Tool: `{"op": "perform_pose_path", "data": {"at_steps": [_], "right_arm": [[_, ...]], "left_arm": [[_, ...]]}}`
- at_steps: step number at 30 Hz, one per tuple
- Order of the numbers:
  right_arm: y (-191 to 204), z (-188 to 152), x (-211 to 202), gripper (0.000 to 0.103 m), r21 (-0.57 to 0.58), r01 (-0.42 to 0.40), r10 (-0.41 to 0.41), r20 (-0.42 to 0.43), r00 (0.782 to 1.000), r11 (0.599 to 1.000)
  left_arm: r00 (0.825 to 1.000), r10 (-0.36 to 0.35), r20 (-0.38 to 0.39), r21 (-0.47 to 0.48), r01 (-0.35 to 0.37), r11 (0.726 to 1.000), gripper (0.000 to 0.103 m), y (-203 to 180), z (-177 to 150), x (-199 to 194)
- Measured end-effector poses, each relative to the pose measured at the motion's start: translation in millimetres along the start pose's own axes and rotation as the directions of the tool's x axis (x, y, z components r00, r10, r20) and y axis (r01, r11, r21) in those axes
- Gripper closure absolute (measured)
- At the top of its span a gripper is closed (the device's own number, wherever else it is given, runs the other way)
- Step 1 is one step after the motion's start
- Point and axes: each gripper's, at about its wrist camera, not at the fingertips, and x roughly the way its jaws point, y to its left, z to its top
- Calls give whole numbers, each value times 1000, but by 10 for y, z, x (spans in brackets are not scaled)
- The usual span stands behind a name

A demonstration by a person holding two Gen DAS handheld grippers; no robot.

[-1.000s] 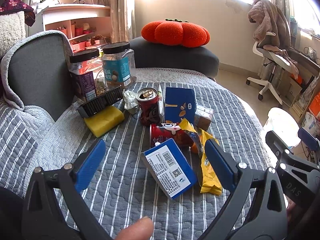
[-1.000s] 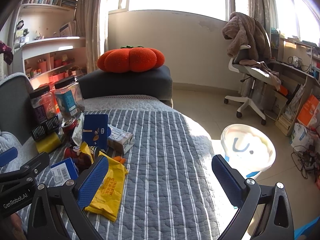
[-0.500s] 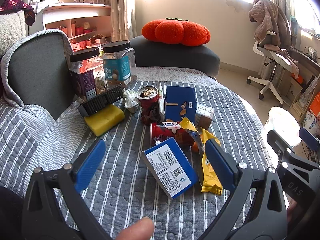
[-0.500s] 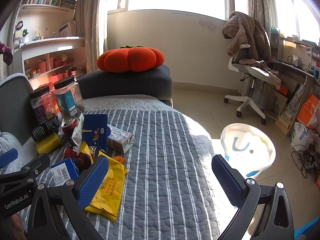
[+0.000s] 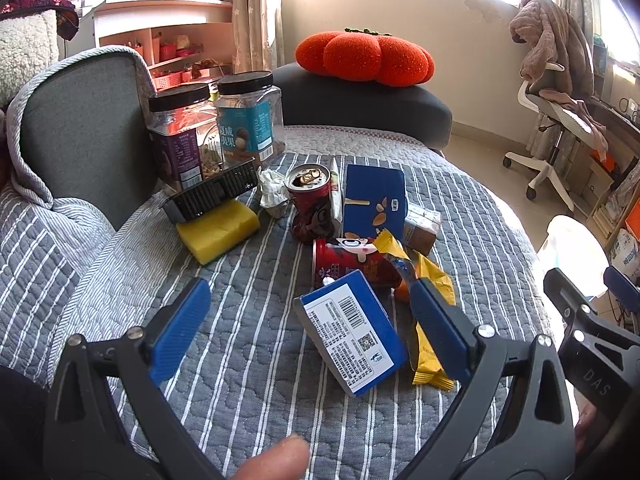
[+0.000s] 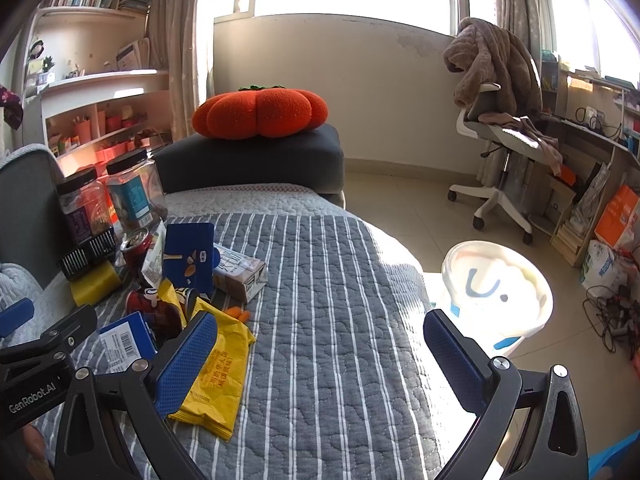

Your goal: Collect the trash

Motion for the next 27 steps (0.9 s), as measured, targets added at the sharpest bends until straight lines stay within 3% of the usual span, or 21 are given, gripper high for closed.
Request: {"op": "perform_pose_path", "data": {"at_steps": [2, 5, 9, 12, 15, 18, 21, 25, 27], "right_arm": [[-17, -12, 80, 0, 10, 3, -3, -48, 999, 1000], [-50, -59, 243, 0, 23, 11, -7, -150, 989, 1000], [-105, -162, 432, 0, 56, 5, 11, -278, 960, 998], [-159, -200, 506, 0, 97, -6, 38, -340, 940, 995], [-234, -226, 559, 0, 148, -18, 75, -384, 920, 989], [-321, -255, 607, 0, 205, -27, 114, -424, 899, 978], [-413, -286, 646, 0, 280, -48, 176, -455, 873, 959], [-487, -319, 701, 0, 356, -63, 237, -470, 850, 932], [-483, -323, 718, 0, 366, -74, 253, -470, 846, 928]], "left_arm": [[999, 4, -39, -49, -6, 999, 1, 107, 18, 78], [988, -66, -138, -178, 41, 983, 1, 349, 40, 267], [939, -202, -279, -362, 93, 928, 1, 621, -63, 595], [899, -284, -332, -432, 122, 893, 1, 652, -168, 738], [881, -299, -366, -402, 141, 905, 1, 481, -206, 791], [881, -283, -379, -366, 138, 920, 1, 322, -192, 860], [876, -290, -386, -368, 142, 919, 2, 228, -198, 955], [863, -320, -390, -370, 171, 913, 17, 190, -199, 1020], [855, -350, -383, -366, 207, 907, 39, 191, -164, 1011]]}}
